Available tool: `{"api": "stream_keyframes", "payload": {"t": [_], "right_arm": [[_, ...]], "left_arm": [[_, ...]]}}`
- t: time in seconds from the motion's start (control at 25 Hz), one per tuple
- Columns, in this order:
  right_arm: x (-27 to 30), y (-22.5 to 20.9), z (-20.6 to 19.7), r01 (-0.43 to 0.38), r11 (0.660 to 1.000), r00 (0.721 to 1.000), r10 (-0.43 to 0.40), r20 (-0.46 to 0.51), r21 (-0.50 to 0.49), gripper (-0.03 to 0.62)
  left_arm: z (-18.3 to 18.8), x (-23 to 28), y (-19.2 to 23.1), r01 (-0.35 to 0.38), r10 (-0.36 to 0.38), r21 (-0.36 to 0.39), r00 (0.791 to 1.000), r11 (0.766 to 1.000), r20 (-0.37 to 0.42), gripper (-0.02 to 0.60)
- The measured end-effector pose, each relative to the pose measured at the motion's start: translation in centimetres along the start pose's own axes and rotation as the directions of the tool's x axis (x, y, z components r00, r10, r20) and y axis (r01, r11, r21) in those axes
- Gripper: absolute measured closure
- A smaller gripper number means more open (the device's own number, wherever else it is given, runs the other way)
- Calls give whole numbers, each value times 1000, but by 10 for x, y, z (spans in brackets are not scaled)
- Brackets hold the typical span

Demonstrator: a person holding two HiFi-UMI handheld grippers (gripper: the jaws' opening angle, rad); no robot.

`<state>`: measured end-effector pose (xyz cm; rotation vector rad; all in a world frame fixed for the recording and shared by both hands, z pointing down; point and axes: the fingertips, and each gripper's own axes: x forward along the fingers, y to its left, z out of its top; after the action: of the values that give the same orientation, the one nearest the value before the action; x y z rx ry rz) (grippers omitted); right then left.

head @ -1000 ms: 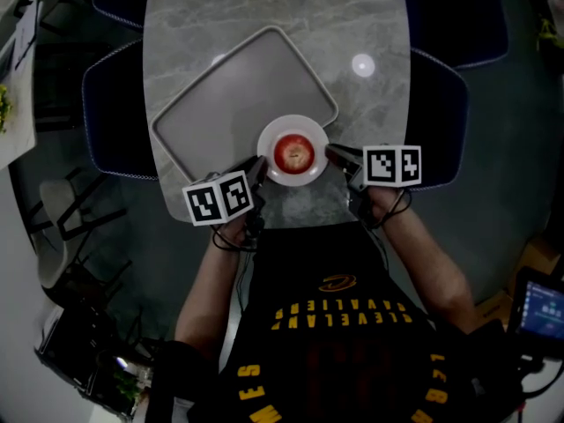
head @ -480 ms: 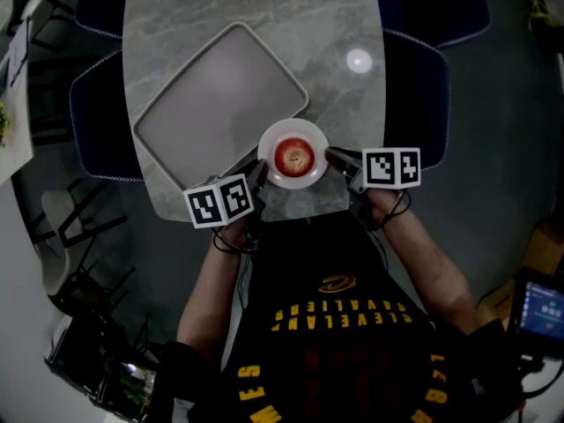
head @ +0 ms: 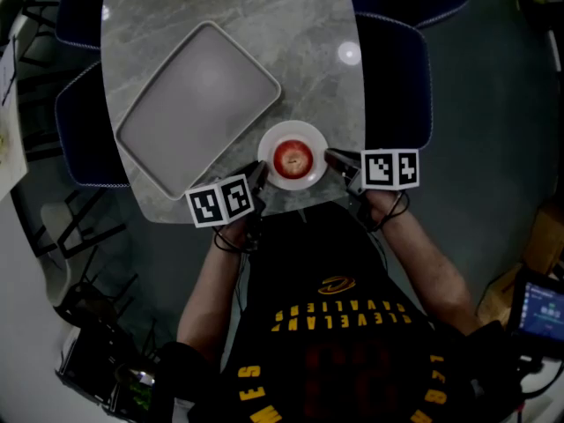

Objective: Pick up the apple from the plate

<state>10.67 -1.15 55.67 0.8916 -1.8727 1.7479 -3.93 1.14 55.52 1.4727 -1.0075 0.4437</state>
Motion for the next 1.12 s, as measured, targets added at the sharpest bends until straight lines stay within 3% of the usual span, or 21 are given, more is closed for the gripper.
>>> {"api": "stream_keyframes", "payload": {"t": [0.48,1.12], "right_arm": [[-24,-26,-11,17,999,999,-18,28,36,559],[-23,-34,-15,45,998,999,-46,25,42,559]], "left_arm": [[-17,15,-24,6,-5,36,999,999,-40,534],[-23,23,-22,-1,4,41,997,999,-76,534]]}}
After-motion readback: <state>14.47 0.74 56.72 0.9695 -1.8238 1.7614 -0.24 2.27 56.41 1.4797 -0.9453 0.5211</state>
